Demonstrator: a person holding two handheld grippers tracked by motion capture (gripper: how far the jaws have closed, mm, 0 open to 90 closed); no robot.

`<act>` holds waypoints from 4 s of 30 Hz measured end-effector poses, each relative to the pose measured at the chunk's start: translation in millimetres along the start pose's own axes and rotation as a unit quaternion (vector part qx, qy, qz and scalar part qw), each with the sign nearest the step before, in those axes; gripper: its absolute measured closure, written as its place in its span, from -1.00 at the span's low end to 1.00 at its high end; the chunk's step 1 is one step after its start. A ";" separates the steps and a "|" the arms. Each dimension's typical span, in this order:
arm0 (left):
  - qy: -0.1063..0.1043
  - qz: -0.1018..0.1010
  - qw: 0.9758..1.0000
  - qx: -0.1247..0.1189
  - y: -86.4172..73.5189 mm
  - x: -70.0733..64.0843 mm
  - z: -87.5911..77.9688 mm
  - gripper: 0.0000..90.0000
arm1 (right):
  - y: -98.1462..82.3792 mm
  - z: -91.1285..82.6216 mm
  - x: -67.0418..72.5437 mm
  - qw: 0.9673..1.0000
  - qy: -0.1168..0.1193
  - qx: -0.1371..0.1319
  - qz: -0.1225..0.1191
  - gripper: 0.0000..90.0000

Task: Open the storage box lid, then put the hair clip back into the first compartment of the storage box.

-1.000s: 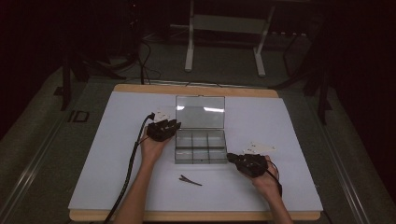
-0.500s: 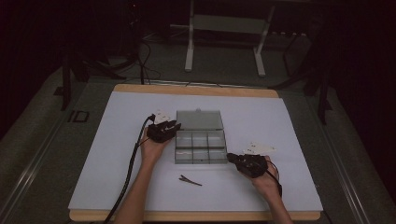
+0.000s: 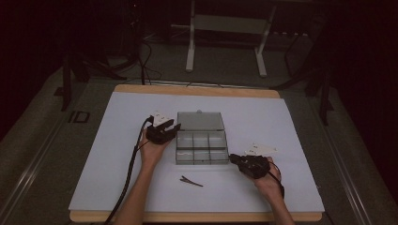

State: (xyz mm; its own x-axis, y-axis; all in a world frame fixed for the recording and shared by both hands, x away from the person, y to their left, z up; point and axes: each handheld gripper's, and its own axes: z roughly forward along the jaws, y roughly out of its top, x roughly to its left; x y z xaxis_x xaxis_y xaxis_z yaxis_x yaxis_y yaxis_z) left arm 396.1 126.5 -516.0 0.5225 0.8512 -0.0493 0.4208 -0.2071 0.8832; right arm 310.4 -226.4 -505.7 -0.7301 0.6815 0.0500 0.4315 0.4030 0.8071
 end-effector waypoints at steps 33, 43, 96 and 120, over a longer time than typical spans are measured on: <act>0.025 0.013 0.999 0.020 -43.7 -22.5 -57.0 0.30 | 17.7 -5.0 33.7 0.999 0.020 0.006 -0.044 0.67; 0.043 -0.008 0.999 0.016 -53.4 -20.5 -65.6 0.30 | 24.5 8.2 57.4 0.996 0.046 0.015 -0.071 0.66; 0.051 0.015 0.998 0.035 -55.3 -25.4 -58.6 0.29 | 22.8 78.6 115.6 0.980 0.116 0.109 -0.123 0.83; 0.052 0.019 0.998 0.037 -55.2 -26.2 -58.1 0.29 | 15.8 63.2 102.7 0.982 0.081 0.123 -0.122 0.91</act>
State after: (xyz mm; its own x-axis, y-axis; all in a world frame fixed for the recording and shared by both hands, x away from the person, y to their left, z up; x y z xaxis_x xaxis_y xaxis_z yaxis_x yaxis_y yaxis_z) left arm 316.1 143.6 -536.4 0.4615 0.8864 0.0352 0.4575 -0.2718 0.8467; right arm 275.7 -111.4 -525.0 -0.8942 0.4472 -0.0183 0.3324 0.6909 0.6420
